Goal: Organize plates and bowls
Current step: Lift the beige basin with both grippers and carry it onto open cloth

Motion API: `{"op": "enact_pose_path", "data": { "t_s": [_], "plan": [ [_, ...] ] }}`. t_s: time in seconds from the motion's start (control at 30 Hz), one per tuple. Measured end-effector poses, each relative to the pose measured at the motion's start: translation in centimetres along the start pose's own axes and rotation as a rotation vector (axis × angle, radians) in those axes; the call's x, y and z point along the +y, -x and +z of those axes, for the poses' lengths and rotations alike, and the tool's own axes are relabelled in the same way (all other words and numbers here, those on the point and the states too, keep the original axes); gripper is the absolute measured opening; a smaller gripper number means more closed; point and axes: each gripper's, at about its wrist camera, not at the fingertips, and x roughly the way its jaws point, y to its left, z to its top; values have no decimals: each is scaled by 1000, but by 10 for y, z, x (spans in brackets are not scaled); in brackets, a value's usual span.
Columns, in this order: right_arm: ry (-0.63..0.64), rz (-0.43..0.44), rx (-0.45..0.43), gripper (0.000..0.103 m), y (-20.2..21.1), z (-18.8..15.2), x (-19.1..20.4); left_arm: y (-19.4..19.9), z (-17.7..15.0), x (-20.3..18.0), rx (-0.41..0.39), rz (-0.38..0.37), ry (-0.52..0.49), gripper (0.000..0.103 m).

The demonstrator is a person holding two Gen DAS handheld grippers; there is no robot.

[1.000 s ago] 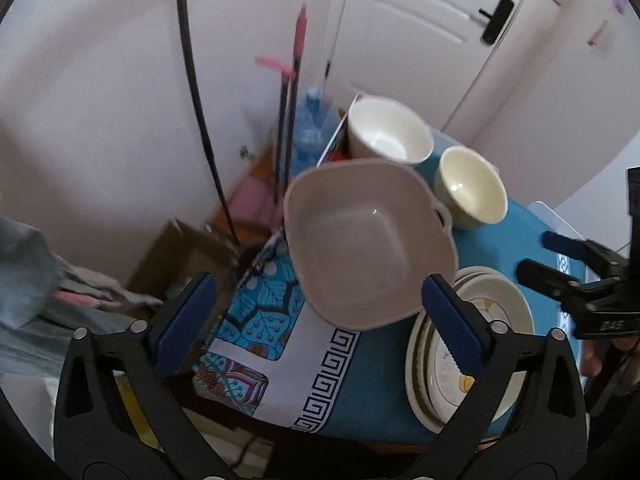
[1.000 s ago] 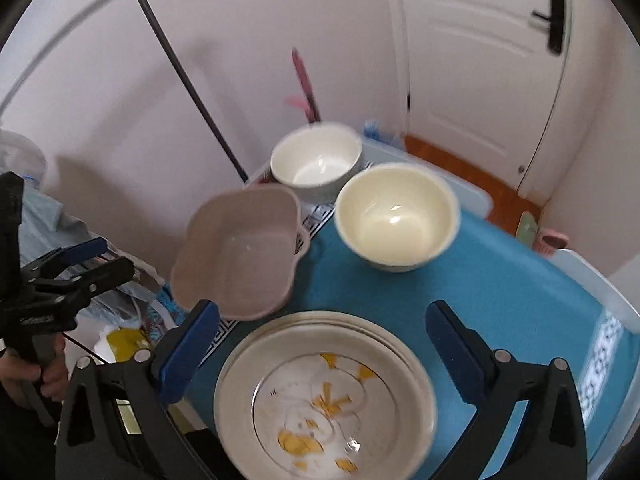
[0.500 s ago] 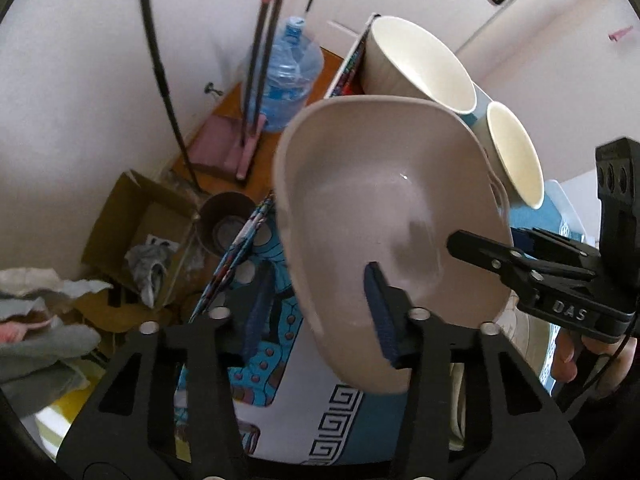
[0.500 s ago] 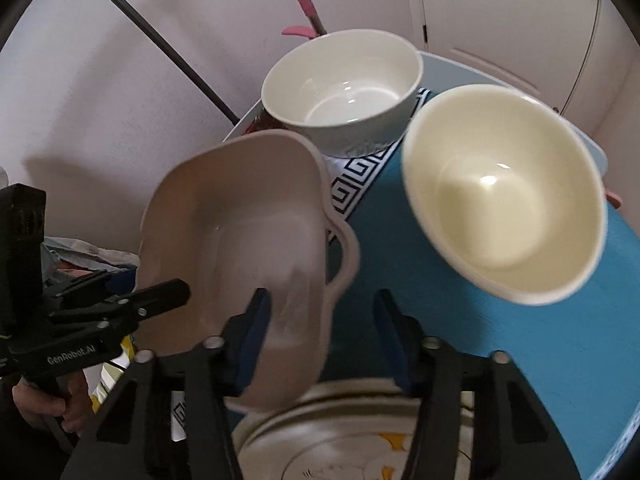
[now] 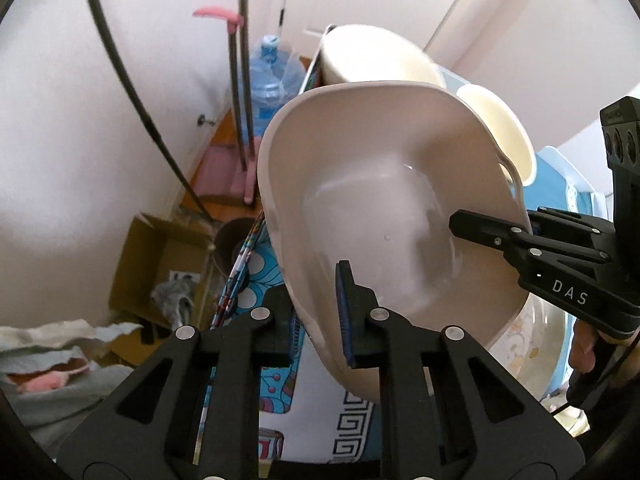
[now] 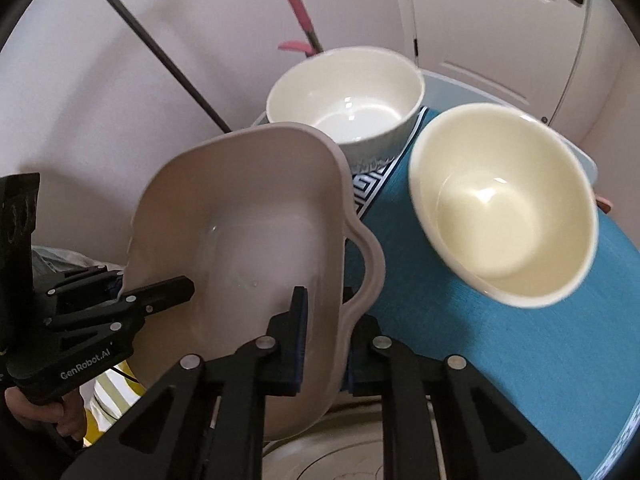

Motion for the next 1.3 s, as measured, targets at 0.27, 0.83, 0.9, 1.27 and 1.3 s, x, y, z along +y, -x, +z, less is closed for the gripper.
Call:
{"op": "enact_pose_path", "data": {
  "t_s": [0.27, 0.83, 0.9, 1.27, 1.3],
  "plan": [
    [-58, -14, -150, 14, 85, -34, -27, 52, 1, -68, -92, -14, -92, 14],
    [-346, -236, -260, 14, 238, -209, -172, 31, -64, -319, -39, -243, -364, 14],
    [-363, -254, -263, 14, 241, -229, -193, 13, -72, -345, -8, -254, -397, 14],
    [-457, -254, -225, 14, 203, -280, -268, -71, -94, -401, 110, -239, -463, 14],
    [-457, -252, -222, 14, 200, -281, -268, -76, -97, -401, 112, -234, -465, 14]
  ]
}}
